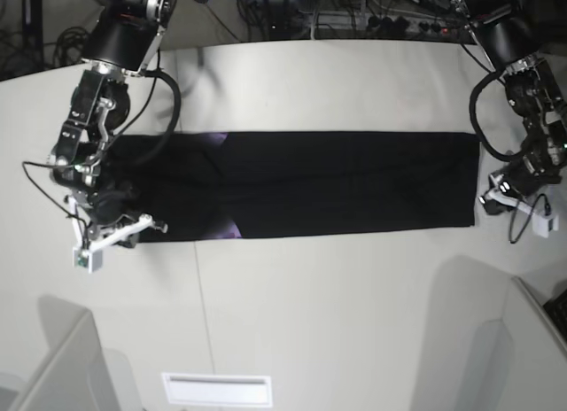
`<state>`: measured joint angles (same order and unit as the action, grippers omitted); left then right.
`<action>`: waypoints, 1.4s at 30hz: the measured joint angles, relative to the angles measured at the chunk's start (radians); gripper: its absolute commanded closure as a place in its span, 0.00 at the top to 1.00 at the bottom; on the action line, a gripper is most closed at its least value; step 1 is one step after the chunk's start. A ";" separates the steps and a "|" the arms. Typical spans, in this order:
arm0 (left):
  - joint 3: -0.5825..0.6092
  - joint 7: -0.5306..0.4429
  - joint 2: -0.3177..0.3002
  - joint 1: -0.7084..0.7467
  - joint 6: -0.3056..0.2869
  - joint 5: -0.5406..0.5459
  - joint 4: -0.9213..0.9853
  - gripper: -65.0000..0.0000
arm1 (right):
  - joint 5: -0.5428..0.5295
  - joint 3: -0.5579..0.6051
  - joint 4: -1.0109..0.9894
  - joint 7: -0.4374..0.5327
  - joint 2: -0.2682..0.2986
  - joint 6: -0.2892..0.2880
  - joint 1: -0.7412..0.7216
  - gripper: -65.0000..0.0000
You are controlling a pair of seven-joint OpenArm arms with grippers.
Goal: Fold the T-shirt properly
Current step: 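Grasp the strip end near the left gripper with the left gripper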
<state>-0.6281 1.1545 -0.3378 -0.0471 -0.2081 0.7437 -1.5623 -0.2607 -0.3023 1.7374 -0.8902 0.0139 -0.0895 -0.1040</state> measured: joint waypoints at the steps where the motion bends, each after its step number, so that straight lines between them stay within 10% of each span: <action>1: -0.043 0.027 -0.005 0.004 -0.002 0.048 -0.029 0.00 | 0.001 0.013 0.018 -0.001 0.002 0.000 0.010 0.00; 3: -0.091 0.039 -0.016 0.033 -0.005 0.133 -0.069 0.03 | 0.002 0.029 0.026 0.000 0.002 0.000 0.019 0.00; 10: -0.169 0.051 -0.003 0.131 -0.003 0.201 -0.053 1.00 | 0.003 0.040 0.026 0.000 0.002 0.000 0.031 0.00; 42: 0.130 -0.156 -0.021 0.042 -0.063 0.077 0.299 0.92 | 0.003 0.040 0.043 0.000 -0.003 0.000 0.085 0.00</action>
<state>-0.4976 0.9981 -0.3588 -0.0055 -0.2707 0.8204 -1.2629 -0.2581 -0.2626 1.7809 -0.8906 0.0105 -0.0898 -0.0189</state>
